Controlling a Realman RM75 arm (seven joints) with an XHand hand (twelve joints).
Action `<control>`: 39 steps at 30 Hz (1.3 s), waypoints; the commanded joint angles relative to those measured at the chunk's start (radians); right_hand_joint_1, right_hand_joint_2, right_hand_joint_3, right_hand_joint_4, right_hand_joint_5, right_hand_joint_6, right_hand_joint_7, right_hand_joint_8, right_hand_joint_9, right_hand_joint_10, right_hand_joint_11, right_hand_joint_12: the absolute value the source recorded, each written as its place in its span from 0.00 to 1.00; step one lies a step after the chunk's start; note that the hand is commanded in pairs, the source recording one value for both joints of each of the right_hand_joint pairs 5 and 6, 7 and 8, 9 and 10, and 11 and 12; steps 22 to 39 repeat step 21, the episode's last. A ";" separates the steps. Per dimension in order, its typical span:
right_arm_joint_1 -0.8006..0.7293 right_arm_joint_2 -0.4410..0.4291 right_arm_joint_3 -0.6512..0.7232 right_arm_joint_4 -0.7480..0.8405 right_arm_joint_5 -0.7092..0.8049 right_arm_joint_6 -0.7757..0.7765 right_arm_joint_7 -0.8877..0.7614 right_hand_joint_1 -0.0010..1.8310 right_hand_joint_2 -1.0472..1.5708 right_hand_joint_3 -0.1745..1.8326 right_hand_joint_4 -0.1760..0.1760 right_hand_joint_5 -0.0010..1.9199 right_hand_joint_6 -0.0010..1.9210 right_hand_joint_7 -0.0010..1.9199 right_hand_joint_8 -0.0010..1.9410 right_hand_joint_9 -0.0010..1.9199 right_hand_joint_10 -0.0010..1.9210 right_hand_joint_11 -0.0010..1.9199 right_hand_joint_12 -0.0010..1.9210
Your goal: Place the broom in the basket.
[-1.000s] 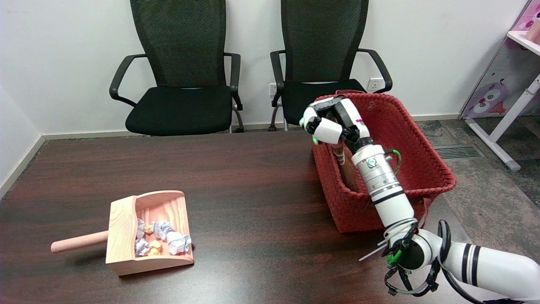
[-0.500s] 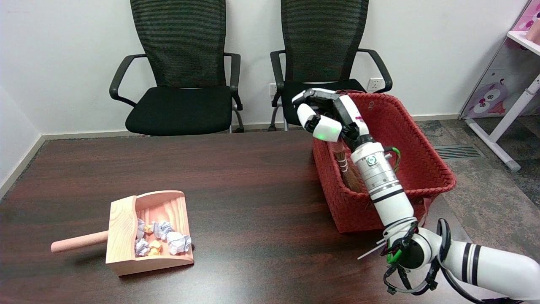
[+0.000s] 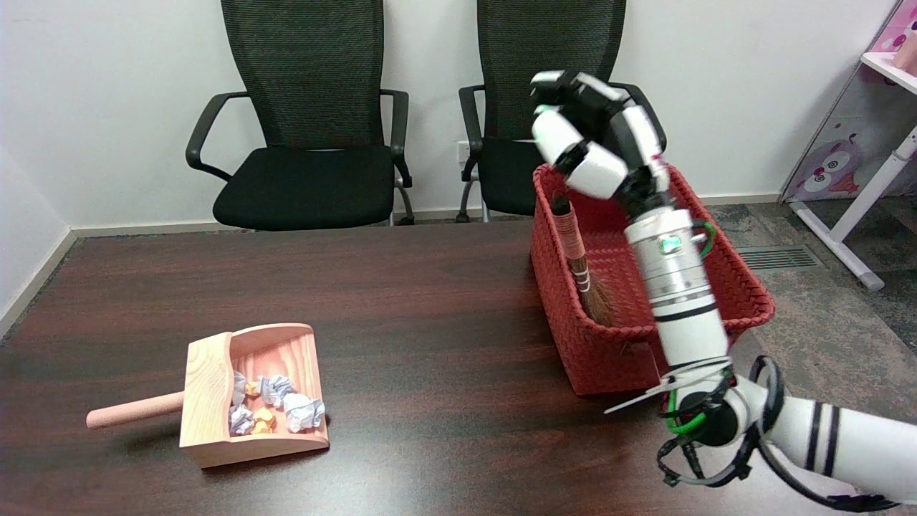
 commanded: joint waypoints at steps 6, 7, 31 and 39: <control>-0.193 0.335 0.155 -0.386 -0.011 -0.201 0.079 0.39 0.68 0.53 0.00 0.36 0.36 0.36 0.35 0.22 0.22 0.38 0.38; -0.194 0.335 0.158 -0.377 0.000 -0.203 0.079 0.39 0.68 0.52 0.00 0.36 0.36 0.36 0.36 0.23 0.23 0.39 0.39; -0.196 0.333 0.131 -0.365 0.120 -0.164 0.079 0.39 0.72 0.51 0.00 0.41 0.41 0.41 0.40 0.30 0.30 0.51 0.51; -0.196 0.333 0.131 -0.365 0.120 -0.164 0.079 0.39 0.72 0.51 0.00 0.41 0.41 0.41 0.40 0.30 0.30 0.51 0.51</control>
